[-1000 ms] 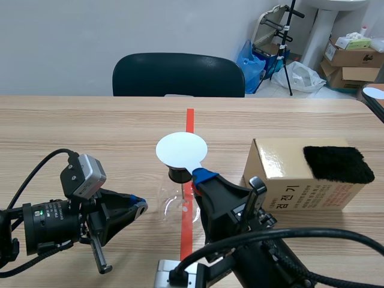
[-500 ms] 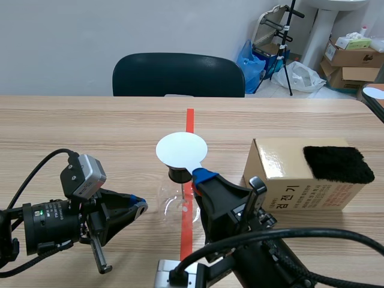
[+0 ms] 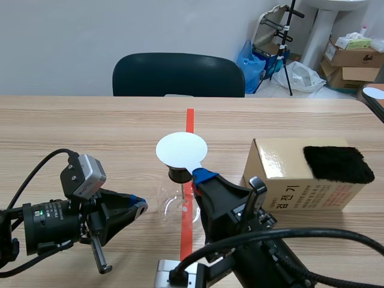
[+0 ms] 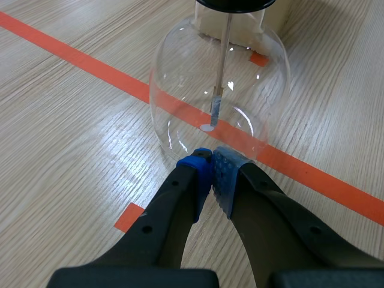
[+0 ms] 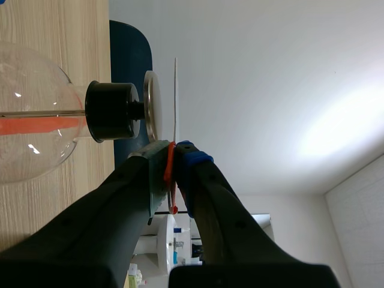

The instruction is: Do the electroscope experiment

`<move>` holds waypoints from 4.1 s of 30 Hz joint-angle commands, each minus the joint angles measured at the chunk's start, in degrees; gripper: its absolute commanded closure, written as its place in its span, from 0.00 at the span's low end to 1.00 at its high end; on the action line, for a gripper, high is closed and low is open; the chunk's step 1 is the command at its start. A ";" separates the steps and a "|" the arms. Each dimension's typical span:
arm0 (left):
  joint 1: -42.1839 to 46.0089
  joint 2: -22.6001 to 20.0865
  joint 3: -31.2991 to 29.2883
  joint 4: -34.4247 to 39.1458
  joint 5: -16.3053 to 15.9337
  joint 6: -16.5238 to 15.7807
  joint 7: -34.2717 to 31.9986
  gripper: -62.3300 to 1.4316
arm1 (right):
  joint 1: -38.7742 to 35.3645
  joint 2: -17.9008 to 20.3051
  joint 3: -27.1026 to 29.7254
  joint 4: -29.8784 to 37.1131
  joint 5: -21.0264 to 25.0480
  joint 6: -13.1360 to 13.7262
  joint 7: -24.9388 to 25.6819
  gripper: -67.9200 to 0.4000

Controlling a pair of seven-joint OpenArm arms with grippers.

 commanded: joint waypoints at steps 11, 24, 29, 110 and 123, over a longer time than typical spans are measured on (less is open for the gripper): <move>-0.33 0.15 -0.59 1.07 -0.42 -0.09 -1.16 0.93 | 0.39 0.59 0.07 1.68 -0.04 -0.61 0.00 0.98; -0.33 0.15 -0.59 1.07 -0.42 -0.09 -1.16 0.93 | 0.39 0.59 0.07 1.68 -0.04 -0.61 0.00 0.98; -0.33 0.15 -0.59 1.07 -0.42 -0.09 -1.16 0.93 | 0.39 0.59 0.07 1.68 -0.04 -0.61 0.00 0.98; -0.33 0.15 -0.59 1.07 -0.42 -0.09 -1.16 0.93 | 0.39 0.57 0.07 1.68 -0.04 -0.61 -16.68 0.98; -0.33 0.15 -0.59 1.07 -0.42 -0.09 -1.16 0.93 | 0.39 0.57 0.07 1.68 -0.04 -0.61 -3.50 0.98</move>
